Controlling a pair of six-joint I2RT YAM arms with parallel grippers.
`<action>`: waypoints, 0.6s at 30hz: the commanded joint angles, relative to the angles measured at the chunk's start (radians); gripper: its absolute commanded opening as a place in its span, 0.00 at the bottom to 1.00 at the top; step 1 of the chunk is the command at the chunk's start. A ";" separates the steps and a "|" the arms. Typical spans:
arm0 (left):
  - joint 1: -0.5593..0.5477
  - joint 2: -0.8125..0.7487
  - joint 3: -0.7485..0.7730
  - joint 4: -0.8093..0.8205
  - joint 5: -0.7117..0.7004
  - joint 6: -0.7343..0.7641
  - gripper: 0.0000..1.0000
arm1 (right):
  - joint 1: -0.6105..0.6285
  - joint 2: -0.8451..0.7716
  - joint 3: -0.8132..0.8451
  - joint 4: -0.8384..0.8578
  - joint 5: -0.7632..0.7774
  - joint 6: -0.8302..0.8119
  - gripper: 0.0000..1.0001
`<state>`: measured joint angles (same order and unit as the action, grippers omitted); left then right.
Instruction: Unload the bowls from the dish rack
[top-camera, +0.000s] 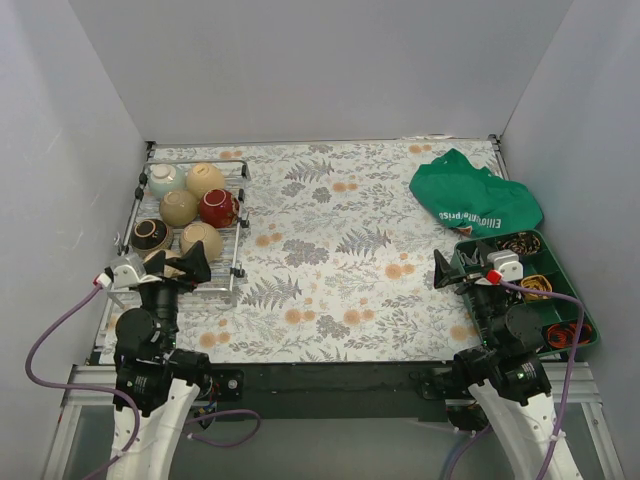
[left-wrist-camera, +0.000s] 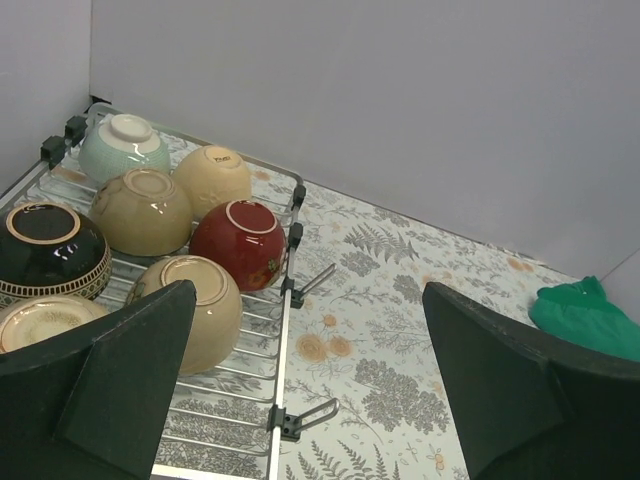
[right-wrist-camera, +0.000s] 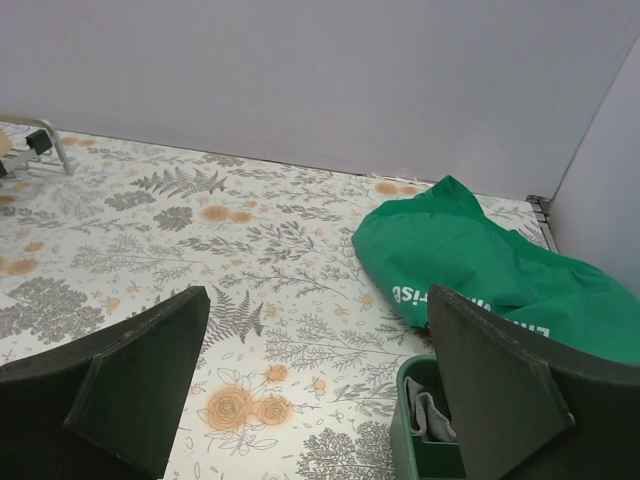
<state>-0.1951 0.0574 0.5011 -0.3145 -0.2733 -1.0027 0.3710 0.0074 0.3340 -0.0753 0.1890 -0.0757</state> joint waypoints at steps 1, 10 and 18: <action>0.008 0.073 0.043 -0.018 -0.035 -0.002 0.98 | 0.026 -0.207 0.010 0.042 -0.034 0.010 0.99; 0.008 0.319 0.191 -0.046 -0.052 0.018 0.98 | 0.075 -0.205 0.011 0.029 -0.043 0.010 0.99; 0.008 0.596 0.399 -0.224 -0.138 0.026 0.98 | 0.120 -0.205 0.010 0.022 -0.017 0.011 0.98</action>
<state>-0.1917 0.5411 0.8131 -0.4198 -0.3450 -0.9939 0.4717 0.0074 0.3340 -0.0788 0.1547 -0.0746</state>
